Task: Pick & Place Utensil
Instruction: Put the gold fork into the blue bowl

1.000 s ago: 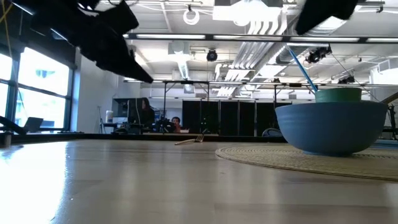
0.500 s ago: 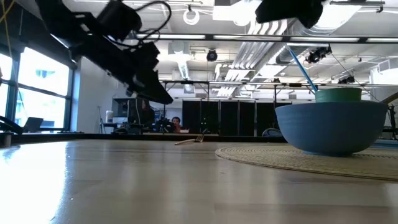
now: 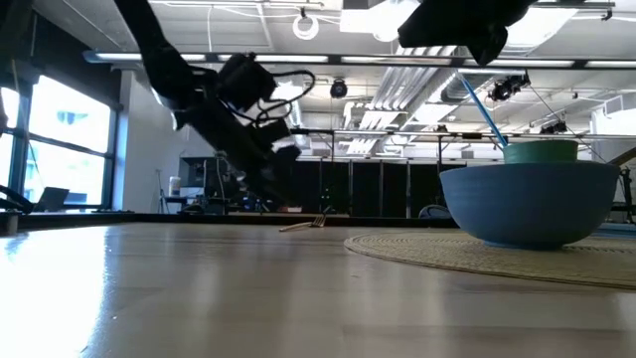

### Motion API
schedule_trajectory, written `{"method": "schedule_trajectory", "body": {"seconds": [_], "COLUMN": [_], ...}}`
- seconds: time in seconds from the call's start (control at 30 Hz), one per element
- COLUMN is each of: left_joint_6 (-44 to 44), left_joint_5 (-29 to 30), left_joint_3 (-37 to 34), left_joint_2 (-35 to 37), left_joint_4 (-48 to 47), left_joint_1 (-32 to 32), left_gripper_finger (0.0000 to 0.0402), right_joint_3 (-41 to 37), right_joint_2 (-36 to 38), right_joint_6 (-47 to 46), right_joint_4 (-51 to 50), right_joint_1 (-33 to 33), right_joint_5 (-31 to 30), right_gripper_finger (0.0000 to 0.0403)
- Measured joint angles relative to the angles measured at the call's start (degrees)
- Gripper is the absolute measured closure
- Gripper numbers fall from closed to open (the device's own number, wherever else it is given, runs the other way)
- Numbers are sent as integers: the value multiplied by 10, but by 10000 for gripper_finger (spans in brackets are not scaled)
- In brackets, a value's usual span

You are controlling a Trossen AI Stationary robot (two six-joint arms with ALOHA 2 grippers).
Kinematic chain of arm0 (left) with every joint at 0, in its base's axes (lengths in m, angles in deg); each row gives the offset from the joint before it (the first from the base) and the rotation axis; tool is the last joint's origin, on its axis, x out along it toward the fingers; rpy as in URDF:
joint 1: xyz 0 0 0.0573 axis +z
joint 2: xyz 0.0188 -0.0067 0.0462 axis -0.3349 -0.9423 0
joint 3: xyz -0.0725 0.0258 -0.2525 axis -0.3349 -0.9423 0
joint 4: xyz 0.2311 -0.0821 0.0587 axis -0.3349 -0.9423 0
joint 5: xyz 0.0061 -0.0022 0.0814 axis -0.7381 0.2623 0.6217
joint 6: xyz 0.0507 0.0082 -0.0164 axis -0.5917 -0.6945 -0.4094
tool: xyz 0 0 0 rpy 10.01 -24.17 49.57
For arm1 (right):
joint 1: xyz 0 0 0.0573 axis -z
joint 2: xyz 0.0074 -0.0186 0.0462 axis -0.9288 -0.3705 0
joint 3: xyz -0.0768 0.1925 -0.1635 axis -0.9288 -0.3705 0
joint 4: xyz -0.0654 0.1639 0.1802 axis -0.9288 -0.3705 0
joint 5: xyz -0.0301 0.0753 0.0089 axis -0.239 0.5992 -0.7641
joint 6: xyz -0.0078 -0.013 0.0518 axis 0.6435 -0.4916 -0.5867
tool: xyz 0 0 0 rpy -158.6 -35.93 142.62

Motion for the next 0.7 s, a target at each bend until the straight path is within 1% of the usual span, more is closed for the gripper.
{"method": "schedule_trajectory", "body": {"seconds": [0.17,0.3,0.37,0.47,0.5,0.6,0.7], "left_joint_6": [10,40,59,90,94,108,120], "left_joint_5": [60,113,116,94,96,130,128], "left_joint_3": [54,80,80,81,81,81,80], "left_joint_2": [-60,-91,-94,-94,-94,-94,-99], "left_joint_4": [-9,-35,-40,-50,-56,-65,-68], "left_joint_1": [0,3,11,21,22,21,20], "left_gripper_finger": [181,181,181,181,181,181,181], "right_joint_3": [0,0,0,0,0,0,0], "right_joint_2": [0,0,0,0,0,0,0], "right_joint_6": [25,26,26,26,27,34,35], "right_joint_4": [26,28,29,29,29,30,32], "right_joint_1": [0,0,0,0,0,0,0], "right_joint_5": [22,23,25,27,26,24,22], "right_gripper_finger": [336,336,336,336,336,336,336]}}
